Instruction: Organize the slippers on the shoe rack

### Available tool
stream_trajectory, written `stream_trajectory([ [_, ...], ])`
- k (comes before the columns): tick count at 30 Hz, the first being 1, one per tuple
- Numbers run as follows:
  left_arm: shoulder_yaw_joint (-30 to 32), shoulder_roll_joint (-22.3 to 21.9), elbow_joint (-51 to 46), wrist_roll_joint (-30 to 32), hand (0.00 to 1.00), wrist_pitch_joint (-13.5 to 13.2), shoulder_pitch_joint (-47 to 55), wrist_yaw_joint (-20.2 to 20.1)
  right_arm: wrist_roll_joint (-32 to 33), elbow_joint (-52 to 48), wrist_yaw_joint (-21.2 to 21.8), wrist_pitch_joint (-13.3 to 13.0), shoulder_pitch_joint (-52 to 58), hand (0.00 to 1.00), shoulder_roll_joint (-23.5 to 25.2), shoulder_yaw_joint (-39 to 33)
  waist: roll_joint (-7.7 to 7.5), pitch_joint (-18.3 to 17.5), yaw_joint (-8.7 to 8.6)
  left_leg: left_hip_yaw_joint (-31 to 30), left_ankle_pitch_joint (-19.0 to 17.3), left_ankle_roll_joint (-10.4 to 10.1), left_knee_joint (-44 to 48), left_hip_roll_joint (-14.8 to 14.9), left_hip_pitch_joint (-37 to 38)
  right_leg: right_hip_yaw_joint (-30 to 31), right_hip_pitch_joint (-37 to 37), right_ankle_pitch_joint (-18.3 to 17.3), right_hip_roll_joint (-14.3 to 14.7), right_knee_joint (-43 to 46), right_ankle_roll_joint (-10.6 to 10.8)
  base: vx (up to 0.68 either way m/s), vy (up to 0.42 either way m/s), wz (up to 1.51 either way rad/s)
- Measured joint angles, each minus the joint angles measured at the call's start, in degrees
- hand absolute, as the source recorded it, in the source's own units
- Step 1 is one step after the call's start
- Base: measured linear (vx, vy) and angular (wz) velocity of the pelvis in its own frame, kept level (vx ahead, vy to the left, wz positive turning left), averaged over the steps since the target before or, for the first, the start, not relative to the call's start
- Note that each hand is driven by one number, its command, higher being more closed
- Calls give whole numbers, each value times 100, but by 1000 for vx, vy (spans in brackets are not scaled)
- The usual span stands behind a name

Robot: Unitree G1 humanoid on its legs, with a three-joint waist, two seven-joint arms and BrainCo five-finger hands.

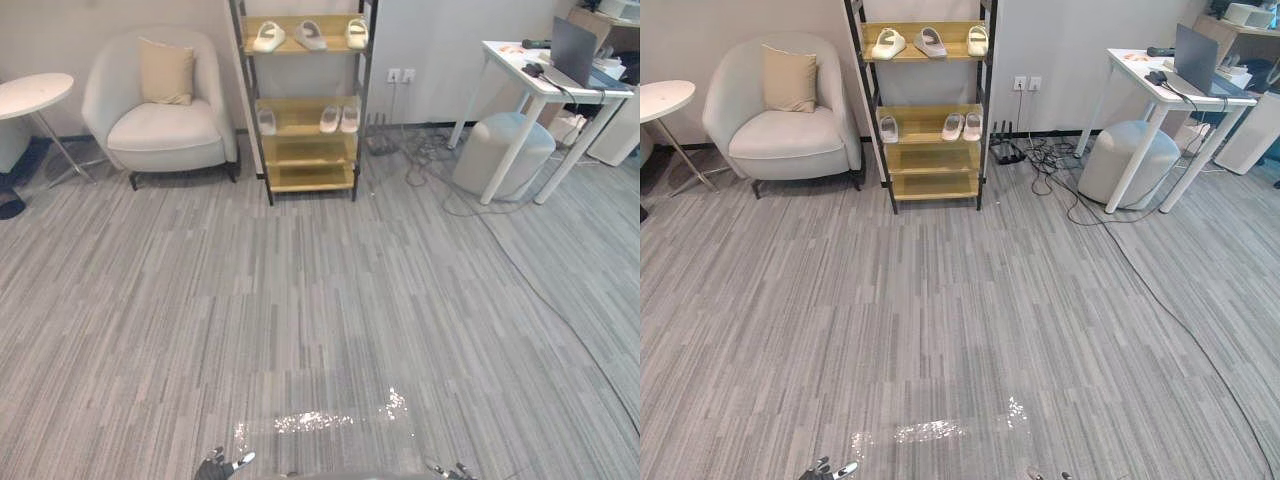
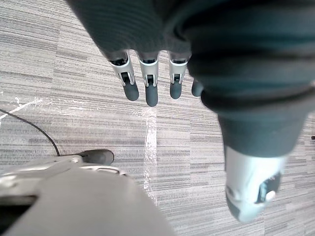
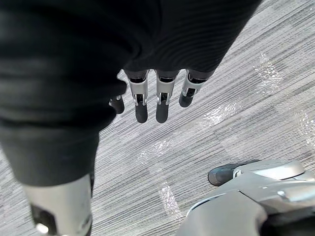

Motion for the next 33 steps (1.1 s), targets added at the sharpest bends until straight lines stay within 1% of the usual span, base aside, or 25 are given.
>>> stream_trajectory([
  [2,51,-9,-5,-6,0,9,-39,3,5,-23,6,-3,-46,0,-11,-10,33,145,-3,116,-463,-133,1573,321,-620,8,-4,-229,83,182,-102,-31,-39,-2],
  [3,76,-3,-12,-8,0,12,-50,3,6,-26,4,-1,-47,0,-2,-10,19,163,-4,163,-465,-133,1915,375,-770,23,-1,-260,83,229,-130,-6,-52,-14],
  [5,303,-118,-211,-20,0,13,41,51,23,-73,-5,-3,-14,0,-15,-52,48,208,33,395,-223,35,3635,772,-1482,186,37,-482,115,551,-226,67,-44,-29],
  [6,305,-126,-235,-17,0,14,58,63,23,-91,-9,-3,-18,0,-18,-51,73,204,40,410,-227,61,3871,820,-1574,227,43,-520,109,602,-281,132,-8,-30],
  [7,379,-163,-267,-20,0,9,76,77,26,-136,-22,-1,-17,0,-29,-52,74,215,46,417,-435,98,4360,937,-1798,345,128,-632,73,686,-328,149,33,-25],
  [10,351,-154,-279,-22,0,-11,65,75,35,-39,-32,7,-80,0,-45,-50,57,220,54,356,-591,-10,3632,754,-2105,474,222,-793,-227,690,-198,200,105,-30],
  [12,271,-140,-278,-22,0,-12,53,85,39,-36,-33,8,-121,0,-68,-44,73,216,55,339,-213,-182,1914,427,-2171,575,221,-983,-539,669,52,316,229,-28],
  [13,176,-157,-269,-23,0,-13,53,97,39,-36,-34,8,-144,0,-122,-35,161,201,61,279,121,-227,1134,368,-2146,640,228,-1088,-588,639,175,343,258,-28],
  [14,172,-153,-234,-24,0,-15,39,97,40,-17,-44,13,-171,0,-127,-28,163,194,94,282,501,-81,1129,341,-2147,686,243,-1168,-635,641,236,317,224,-30],
  [15,165,-91,-210,-21,0,-6,29,94,40,-5,-48,22,-206,0,-123,-6,116,158,155,323,488,150,1217,207,-2174,699,249,-1247,-749,656,172,364,213,-17],
  [16,170,-5,-208,-17,0,-3,-26,99,28,-6,-40,22,-227,0,-37,-5,-59,99,159,371,181,288,1458,50,-2352,728,98,-1289,-912,963,124,470,241,-8],
  [17,172,18,-179,-12,0,5,-94,99,21,-9,-40,15,-279,0,1,-25,-98,105,170,388,38,343,1516,-5,-2357,744,-185,-1264,-960,1547,190,567,281,4],
  [18,166,38,-100,-14,0,7,-130,103,16,-6,-35,14,-303,0,15,-65,-131,108,175,434,-82,337,1446,-54,-2169,821,-618,-1141,-1004,2669,493,480,237,2],
  [19,160,56,-73,-13,0,14,-130,105,14,-5,-35,15,-313,0,12,-81,-159,124,181,448,-136,355,1400,-94,-2021,869,-793,-1035,-1016,3219,701,498,253,-2],
  [20,121,109,-39,-13,0,29,-126,114,11,-7,-33,14,-332,0,79,-145,-238,169,180,497,-271,393,1277,-173,-1489,933,-1185,-781,-1004,4723,1182,526,237,-8],
  [21,18,146,-35,-11,0,31,-99,128,0,-13,-25,11,-323,0,83,-144,-227,177,176,482,-409,408,1150,-228,-1076,659,-1433,-724,-1061,5639,1101,635,255,-4],
  [23,-96,189,0,-9,0,30,-165,134,-4,-47,-20,9,-336,0,70,-131,-239,169,135,426,-490,422,792,-302,-436,-106,-1789,-859,-1316,6318,606,521,164,7],
  [24,-137,186,6,-13,0,31,-228,140,-12,-55,-23,-1,-368,0,41,-89,-201,189,97,355,-481,417,498,-288,-87,-574,-2055,-1052,-1340,6229,435,396,87,17],
  [25,-150,186,4,-15,0,30,-251,139,-16,-51,-22,0,-392,0,30,-83,-189,195,71,334,-481,416,436,-271,24,-717,-2159,-1108,-1325,6092,397,485,62,27],
  [27,-207,103,-2,-34,0,29,-435,134,-115,-51,-11,-7,-527,0,-117,12,12,320,-93,232,-482,413,103,-63,490,-1167,-2630,-1197,-1000,4516,195,560,-14,29],
  [29,-209,17,-11,-76,0,18,-510,126,-132,-54,-10,-7,-575,0,-139,14,129,382,-130,176,-482,411,-12,56,635,-1060,-2833,-797,-746,3108,215,444,-74,33],
  [30,-209,-74,-26,-86,0,8,-613,118,-163,-48,-8,2,-566,0,-140,14,118,389,-148,90,-543,288,-127,82,746,-577,-2923,4,-564,1603,281,433,-140,46],
  [31,-208,-106,-45,-86,0,6,-611,114,-176,-33,-8,6,-541,0,-125,15,97,385,-158,24,-603,189,-145,79,799,-414,-2925,201,-552,1316,318,561,-247,78],
  [32,-186,-165,-91,-83,0,1,-578,103,-198,-4,-4,25,-454,0,-77,12,-20,373,-216,-148,-863,-54,-168,58,1032,-79,-2900,471,-604,1110,356,529,-322,74],
  [33,-107,-281,-97,-82,0,0,-583,103,-213,4,5,44,-418,0,-103,9,6,412,-256,-304,-1052,-172,-87,198,1224,-29,-2914,981,-499,1521,240,548,-351,69],
])
